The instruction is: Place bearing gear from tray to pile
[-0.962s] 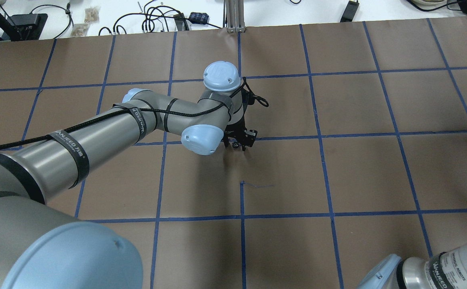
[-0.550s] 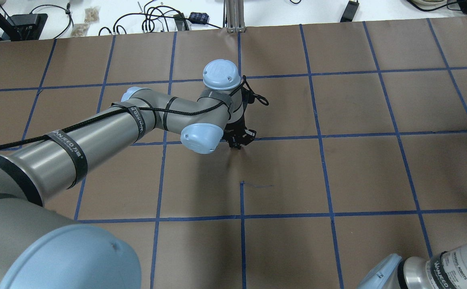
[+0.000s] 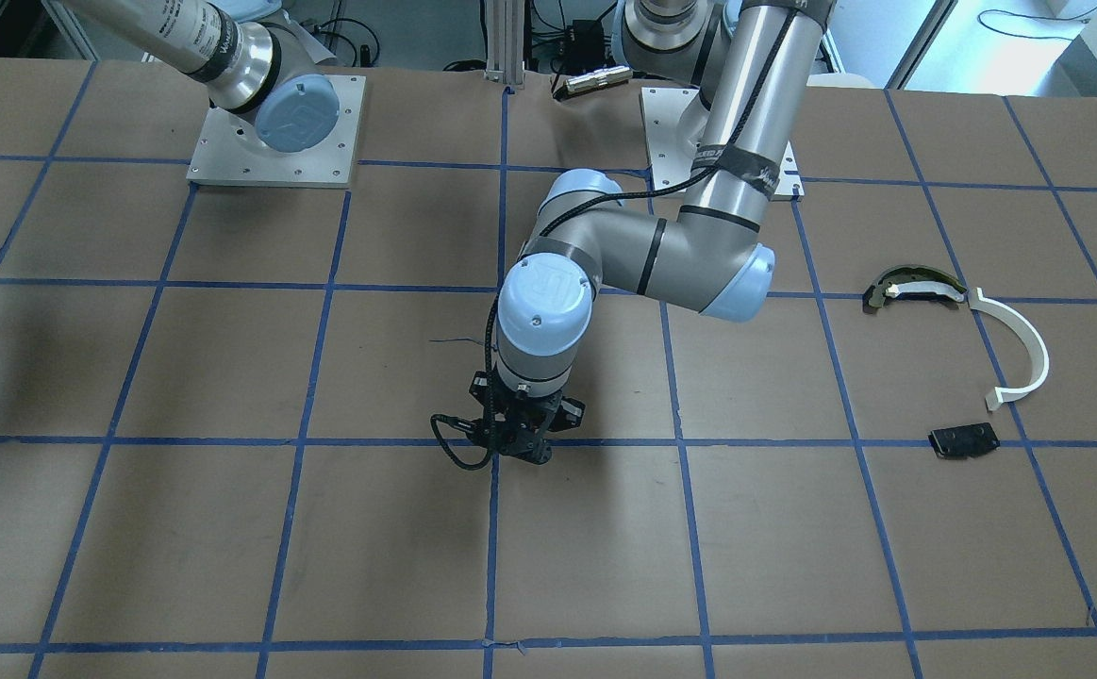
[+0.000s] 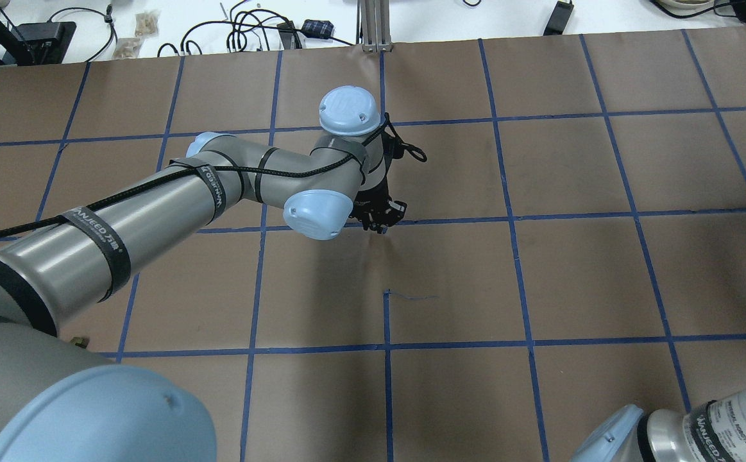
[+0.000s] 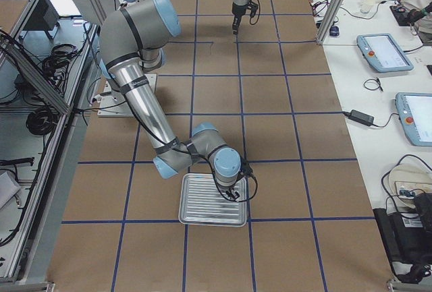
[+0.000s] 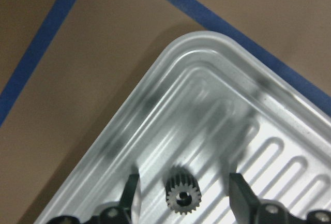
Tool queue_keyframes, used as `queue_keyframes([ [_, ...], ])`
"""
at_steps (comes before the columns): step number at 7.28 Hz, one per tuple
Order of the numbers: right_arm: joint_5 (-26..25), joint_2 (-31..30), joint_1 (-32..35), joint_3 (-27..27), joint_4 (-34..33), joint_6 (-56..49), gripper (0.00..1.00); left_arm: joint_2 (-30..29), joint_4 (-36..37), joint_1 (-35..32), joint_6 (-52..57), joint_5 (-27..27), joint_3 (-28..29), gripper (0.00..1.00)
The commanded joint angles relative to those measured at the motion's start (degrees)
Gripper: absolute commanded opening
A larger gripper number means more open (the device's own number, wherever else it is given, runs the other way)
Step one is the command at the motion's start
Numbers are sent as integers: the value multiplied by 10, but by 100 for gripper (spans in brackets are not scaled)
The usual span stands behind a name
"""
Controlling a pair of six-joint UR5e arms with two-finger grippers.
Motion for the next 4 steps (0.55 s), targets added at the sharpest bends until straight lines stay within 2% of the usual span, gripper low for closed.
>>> queue_keyframes([
  [1,-2,1,0,-1,0,0,33,55,-73,76,4,7,9,0],
  [2,-23,2,0,0,1,3,24,69,-94,127,40,7,7,0],
  [4,-33,0,0,-1,4,8,7,90,-98,237,160,12,0,0],
])
